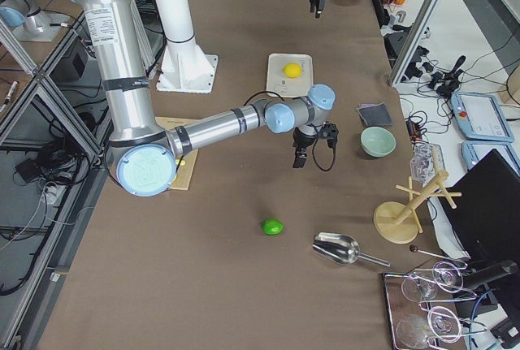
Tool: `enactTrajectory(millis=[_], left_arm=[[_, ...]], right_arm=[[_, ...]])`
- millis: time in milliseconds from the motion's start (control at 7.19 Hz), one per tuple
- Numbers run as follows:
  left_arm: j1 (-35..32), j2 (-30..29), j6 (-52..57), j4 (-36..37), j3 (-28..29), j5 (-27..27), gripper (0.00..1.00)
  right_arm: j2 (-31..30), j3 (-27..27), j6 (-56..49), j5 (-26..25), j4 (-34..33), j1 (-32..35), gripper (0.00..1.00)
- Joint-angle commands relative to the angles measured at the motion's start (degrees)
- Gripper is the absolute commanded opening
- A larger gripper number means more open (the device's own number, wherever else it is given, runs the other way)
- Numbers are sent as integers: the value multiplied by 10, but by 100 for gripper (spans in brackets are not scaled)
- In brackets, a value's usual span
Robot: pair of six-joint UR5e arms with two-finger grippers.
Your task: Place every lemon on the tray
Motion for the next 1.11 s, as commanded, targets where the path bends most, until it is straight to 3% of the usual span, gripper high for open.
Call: enactTrajectory(millis=[0, 417, 974], left_arm=[[-11, 48, 110, -1, 7, 41, 97], [-31, 61, 204, 0, 28, 43, 97], [-31, 61, 205, 0, 29, 43, 97]], right_arm=[[-31, 15, -88, -39, -4, 2, 100], [-121, 5, -313, -31, -1, 71, 100], [-145, -44, -335, -31, 0, 87, 100]])
